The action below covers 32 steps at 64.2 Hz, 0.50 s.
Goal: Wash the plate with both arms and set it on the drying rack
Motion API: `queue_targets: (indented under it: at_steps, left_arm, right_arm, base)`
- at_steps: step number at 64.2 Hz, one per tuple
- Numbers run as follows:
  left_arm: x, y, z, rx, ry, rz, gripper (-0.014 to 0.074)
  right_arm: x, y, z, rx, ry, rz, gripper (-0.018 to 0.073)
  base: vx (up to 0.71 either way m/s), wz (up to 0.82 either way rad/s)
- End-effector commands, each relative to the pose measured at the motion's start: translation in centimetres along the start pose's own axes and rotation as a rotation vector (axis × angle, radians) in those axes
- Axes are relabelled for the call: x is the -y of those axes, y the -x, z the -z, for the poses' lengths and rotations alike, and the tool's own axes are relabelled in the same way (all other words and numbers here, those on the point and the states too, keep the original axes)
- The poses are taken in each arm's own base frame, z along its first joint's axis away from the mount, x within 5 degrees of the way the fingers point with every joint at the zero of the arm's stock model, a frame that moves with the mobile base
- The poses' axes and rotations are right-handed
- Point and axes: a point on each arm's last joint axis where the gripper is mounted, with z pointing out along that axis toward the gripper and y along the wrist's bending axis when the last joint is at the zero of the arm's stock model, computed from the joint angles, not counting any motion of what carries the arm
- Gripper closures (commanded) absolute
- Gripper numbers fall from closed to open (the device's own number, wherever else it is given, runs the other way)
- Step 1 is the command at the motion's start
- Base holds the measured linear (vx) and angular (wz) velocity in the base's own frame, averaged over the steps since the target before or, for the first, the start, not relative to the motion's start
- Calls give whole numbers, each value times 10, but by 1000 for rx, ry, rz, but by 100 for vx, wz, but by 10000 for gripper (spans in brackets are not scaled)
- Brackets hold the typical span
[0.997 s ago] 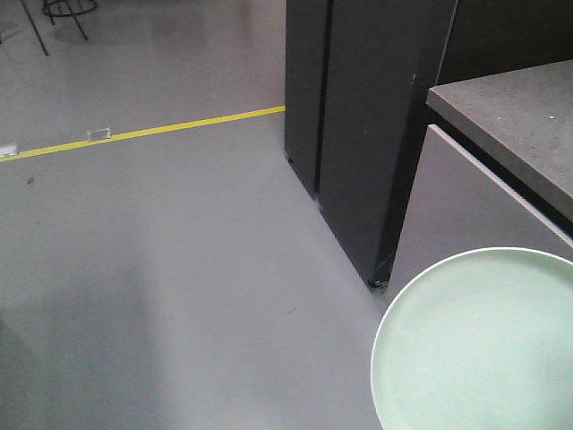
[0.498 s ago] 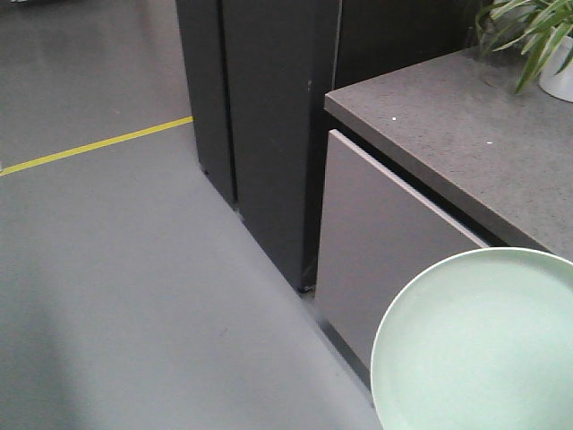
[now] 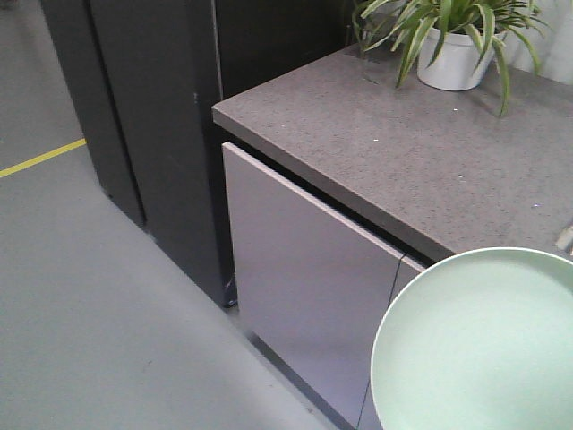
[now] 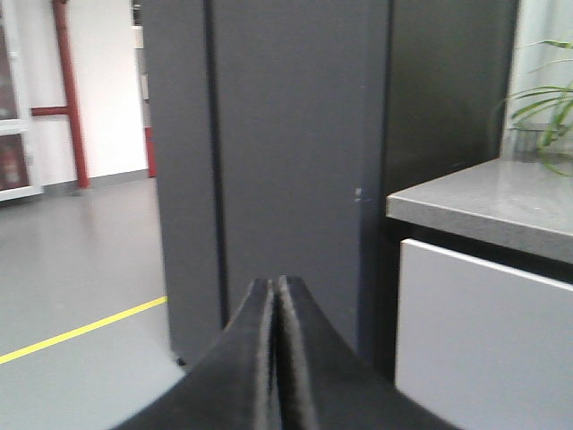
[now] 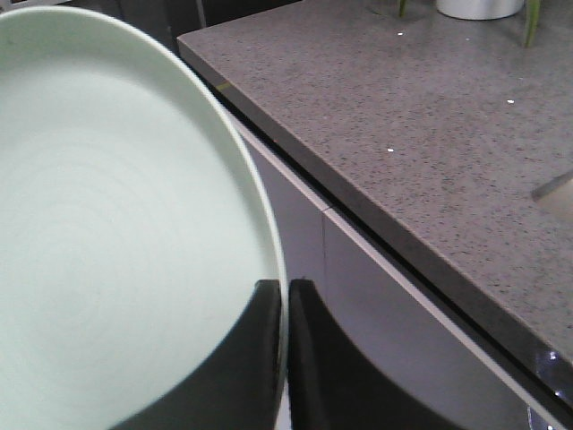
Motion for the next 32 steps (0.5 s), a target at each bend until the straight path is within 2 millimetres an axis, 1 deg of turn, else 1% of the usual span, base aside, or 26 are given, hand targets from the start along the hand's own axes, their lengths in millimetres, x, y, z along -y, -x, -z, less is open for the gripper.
queue_targets:
  at_steps: [1,32]
  left_arm:
    - [1,2,1,70,-12,6,602]
    - [1,2,1,70,-12,6,602]
  right_arm:
    - [-1,14,3,93,1,3,564]
    - [-1,14,3,92,1,3,564]
  base:
    - [10,-42]
    - [10,-42]
